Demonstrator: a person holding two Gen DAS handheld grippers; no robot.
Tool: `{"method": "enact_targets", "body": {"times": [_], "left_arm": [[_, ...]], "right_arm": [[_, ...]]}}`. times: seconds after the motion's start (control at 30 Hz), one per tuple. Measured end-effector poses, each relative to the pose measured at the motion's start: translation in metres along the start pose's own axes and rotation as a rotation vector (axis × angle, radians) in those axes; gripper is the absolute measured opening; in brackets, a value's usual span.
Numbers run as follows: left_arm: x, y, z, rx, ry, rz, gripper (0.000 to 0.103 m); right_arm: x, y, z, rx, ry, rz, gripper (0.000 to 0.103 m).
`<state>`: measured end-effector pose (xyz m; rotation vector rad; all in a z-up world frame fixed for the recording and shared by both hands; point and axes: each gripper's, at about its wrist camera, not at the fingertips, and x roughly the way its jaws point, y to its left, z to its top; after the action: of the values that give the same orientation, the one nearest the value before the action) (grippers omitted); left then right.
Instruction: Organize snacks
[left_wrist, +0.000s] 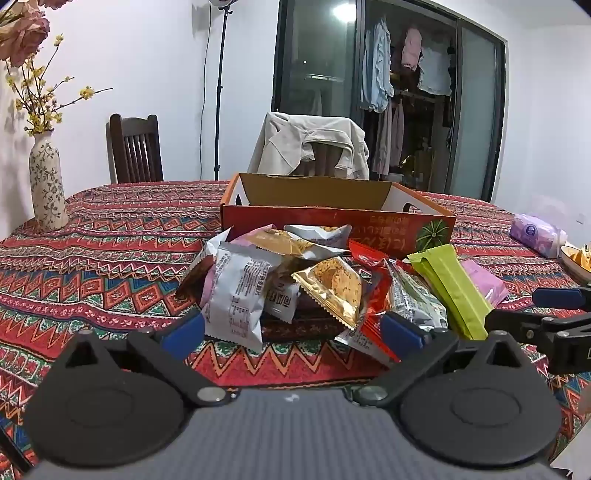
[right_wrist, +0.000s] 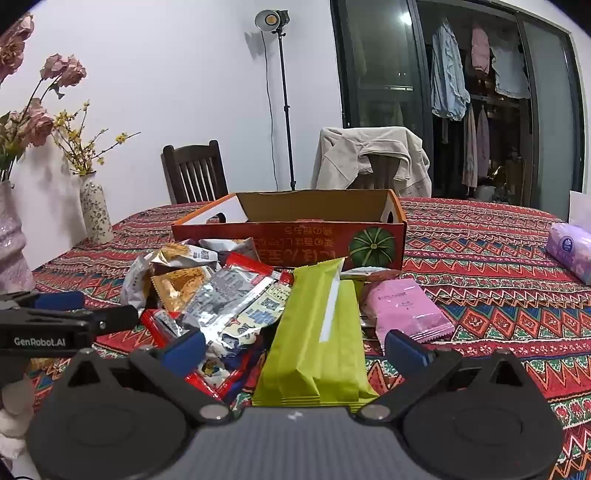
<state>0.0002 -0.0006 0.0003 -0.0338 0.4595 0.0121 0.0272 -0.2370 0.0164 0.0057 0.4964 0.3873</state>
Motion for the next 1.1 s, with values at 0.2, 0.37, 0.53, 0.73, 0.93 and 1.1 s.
{"method": "enact_targets", "body": {"times": [0.2, 0.37, 0.53, 0.73, 0.93, 1.1], "left_arm": [[-0.001, -0.001, -0.001, -0.015, -0.009, 0.002, 0.103], [0.003, 0.004, 0.0, -0.034, 0.003, -0.012, 0.103], [0.002, 0.004, -0.002, -0.025, 0.002, -0.01, 0.103], [0.002, 0.002, -0.002, -0.025, 0.002, -0.01, 0.103], [0.002, 0.004, -0.003, -0.031, 0.003, -0.014, 0.103], [0.002, 0.005, -0.003, -0.032, 0.003, -0.014, 0.103]], "right_arm": [[0.001, 0.0, 0.0, 0.0, 0.001, 0.003, 0.103], [0.002, 0.0, 0.002, -0.005, 0.001, 0.005, 0.103], [0.003, 0.001, 0.0, -0.007, 0.004, 0.007, 0.103], [0.003, 0.002, -0.002, -0.011, 0.005, 0.01, 0.103], [0.002, 0.002, -0.002, -0.012, 0.006, 0.01, 0.103], [0.002, 0.003, -0.002, -0.012, 0.006, 0.009, 0.103]]}}
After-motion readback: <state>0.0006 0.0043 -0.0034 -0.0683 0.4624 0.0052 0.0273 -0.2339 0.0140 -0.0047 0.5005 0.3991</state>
